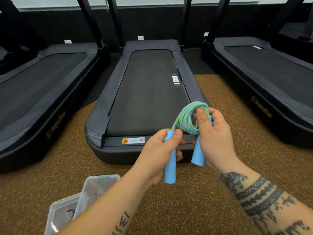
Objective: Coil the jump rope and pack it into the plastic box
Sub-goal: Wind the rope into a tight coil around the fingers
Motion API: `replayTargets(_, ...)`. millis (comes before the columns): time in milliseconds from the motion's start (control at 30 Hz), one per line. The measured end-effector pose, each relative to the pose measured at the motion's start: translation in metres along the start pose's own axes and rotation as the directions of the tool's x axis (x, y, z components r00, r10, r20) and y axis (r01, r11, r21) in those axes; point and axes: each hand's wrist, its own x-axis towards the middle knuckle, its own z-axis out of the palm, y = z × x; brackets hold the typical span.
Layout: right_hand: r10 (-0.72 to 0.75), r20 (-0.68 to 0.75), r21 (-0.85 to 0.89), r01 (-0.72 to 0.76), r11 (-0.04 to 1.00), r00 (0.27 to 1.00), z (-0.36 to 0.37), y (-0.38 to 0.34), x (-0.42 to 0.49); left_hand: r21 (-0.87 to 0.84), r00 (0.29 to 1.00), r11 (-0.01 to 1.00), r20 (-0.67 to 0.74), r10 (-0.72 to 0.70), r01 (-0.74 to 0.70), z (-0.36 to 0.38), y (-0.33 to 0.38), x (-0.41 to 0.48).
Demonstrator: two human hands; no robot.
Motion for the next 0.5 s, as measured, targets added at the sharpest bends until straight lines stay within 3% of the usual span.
replayTargets(100, 0.026, 0.050, -0.018, -0.025, 1.000, 0.998, 0.007, 0.002, -0.012, -0.154, 0.976, 0.984, -0.207, 0.062, -0.095, -0.004, 0.004, 0.005)
replayTargets(200, 0.009, 0.118, -0.064, -0.001, 0.998, 0.993, 0.018, 0.011, -0.028, -0.179, 0.948, 0.973, -0.306, 0.086, -0.146, -0.011, 0.005, 0.007)
replayTargets(333, 0.031, 0.181, -0.077, -0.018, 0.997, 0.983, 0.028, 0.015, -0.039, -0.243, 0.980, 0.966, -0.192, 0.046, -0.092, -0.014, 0.007, -0.004)
replayTargets(500, -0.014, 0.210, -0.075, 0.031, 0.997, 0.978, 0.034, 0.013, -0.042, -0.097, 0.990, 0.993, -0.130, 0.053, -0.065, -0.025, 0.001, -0.009)
